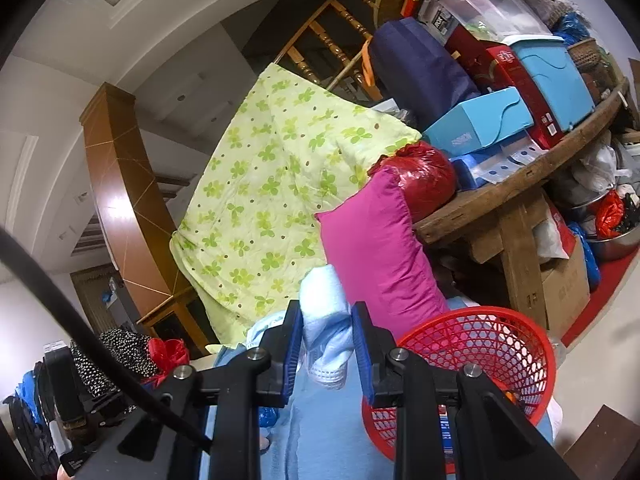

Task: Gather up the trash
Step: 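Carry the red ribbon and light blue tissue over the red basket, then open both tools to drop the ribbon and tissue into the basket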

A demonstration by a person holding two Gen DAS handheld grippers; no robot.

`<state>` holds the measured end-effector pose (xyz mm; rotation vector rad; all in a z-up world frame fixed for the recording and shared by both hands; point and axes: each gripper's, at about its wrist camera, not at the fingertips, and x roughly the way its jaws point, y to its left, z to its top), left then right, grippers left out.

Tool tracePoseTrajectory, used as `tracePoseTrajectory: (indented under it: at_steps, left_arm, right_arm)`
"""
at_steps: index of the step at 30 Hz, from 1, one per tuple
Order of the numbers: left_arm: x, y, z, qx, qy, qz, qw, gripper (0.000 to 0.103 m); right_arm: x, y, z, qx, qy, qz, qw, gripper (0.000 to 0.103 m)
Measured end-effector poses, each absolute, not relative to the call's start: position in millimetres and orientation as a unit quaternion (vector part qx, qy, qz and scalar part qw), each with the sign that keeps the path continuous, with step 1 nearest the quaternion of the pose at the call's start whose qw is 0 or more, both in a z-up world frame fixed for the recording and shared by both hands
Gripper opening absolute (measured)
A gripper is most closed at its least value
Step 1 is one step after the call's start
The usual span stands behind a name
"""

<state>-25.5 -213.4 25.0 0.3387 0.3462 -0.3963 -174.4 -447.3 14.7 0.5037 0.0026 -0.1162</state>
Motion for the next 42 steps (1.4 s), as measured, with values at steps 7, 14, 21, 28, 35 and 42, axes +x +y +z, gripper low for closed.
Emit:
tracePoseTrajectory:
  at_steps: [7, 14, 21, 28, 35, 42]
  left_arm:
    - [-33.1, -233.5, 22.6, 0.181, 0.169, -0.21, 0.946, 0.039]
    - [-38.1, -251.9, 21.8, 0.183, 0.177, -0.24, 0.937, 0.039]
    - [-38.9, -275.7, 23.3, 0.16, 0.204, -0.309, 0.915, 0.04]
    - [-38.0, -305.5, 23.4, 0.141, 0.224, -0.362, 0.894, 0.04]
    - [-41.5, -340.3, 19.0, 0.138, 0.229, -0.426, 0.865, 0.041]
    - [-16.1, -382.6, 0.6, 0.117, 0.265, -0.468, 0.835, 0.064]
  right_arm:
    - [-184.5, -462.6, 9.9, 0.261, -0.005, -0.069, 0.963, 0.027]
    - [-196.2, -482.4, 4.6, 0.275, -0.011, -0.091, 0.957, 0.027]
    - [-212.9, -509.9, -1.7, 0.301, -0.021, -0.121, 0.946, 0.027]
    - [-231.1, -540.5, -12.5, 0.342, -0.034, -0.146, 0.928, 0.028]
    - [-232.4, -561.9, -28.2, 0.366, -0.02, -0.168, 0.915, 0.029]
    - [-189.7, -572.5, -53.6, 0.37, 0.045, -0.175, 0.911, 0.029]
